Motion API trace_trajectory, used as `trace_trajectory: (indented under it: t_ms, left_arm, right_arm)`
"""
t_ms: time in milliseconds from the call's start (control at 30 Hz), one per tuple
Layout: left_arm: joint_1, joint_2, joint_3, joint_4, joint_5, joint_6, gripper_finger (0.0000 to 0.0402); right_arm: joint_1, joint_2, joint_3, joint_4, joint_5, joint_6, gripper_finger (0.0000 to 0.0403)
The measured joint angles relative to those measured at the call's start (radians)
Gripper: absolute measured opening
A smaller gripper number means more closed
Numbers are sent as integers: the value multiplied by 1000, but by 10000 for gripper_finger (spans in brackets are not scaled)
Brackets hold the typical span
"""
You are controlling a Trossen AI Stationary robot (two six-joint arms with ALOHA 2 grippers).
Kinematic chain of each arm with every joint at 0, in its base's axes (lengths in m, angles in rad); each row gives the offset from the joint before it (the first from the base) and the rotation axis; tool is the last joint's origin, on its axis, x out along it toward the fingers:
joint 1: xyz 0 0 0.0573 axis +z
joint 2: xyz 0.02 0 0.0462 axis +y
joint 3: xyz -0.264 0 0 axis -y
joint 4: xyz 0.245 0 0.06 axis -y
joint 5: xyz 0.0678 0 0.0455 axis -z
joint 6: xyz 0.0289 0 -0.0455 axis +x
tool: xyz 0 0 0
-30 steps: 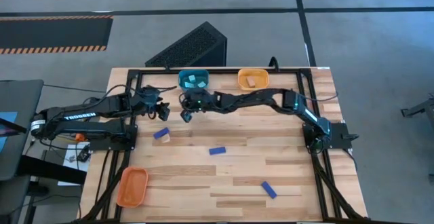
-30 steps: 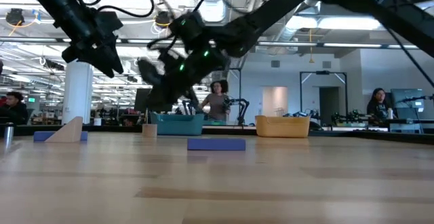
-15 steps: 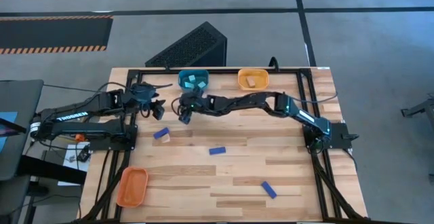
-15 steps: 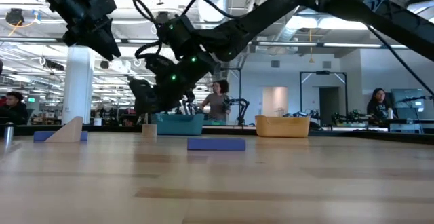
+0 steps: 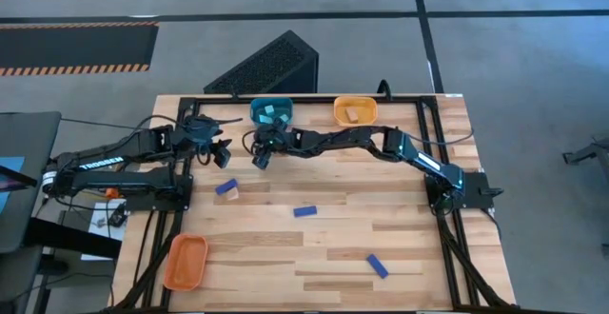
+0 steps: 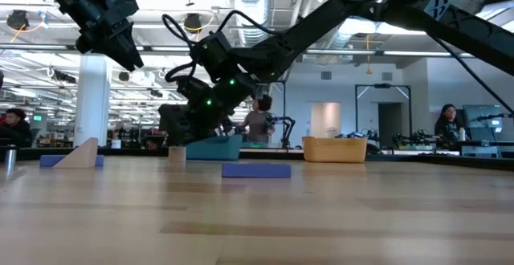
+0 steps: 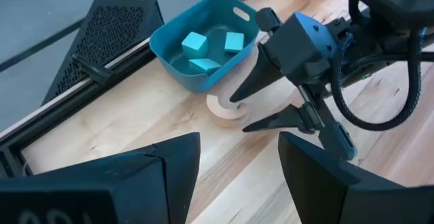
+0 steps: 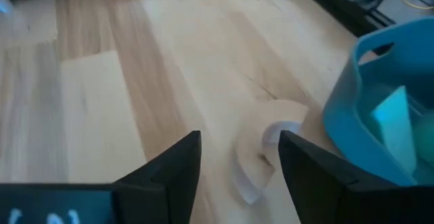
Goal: Sort & place blocks by color
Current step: Put the top center brown block into the yellow bin
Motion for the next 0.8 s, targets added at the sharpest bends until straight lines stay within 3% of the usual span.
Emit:
trace_trajectory:
  t_ms: [400, 800]
  left_arm:
    - [0, 0, 0, -10, -1, -92, 187]
    - [0, 0, 0, -13, 14, -44, 187]
  right_arm:
    - [-1, 0, 0, -6, -3, -22, 165]
    - [-1, -2, 0, -41, -10, -35, 127]
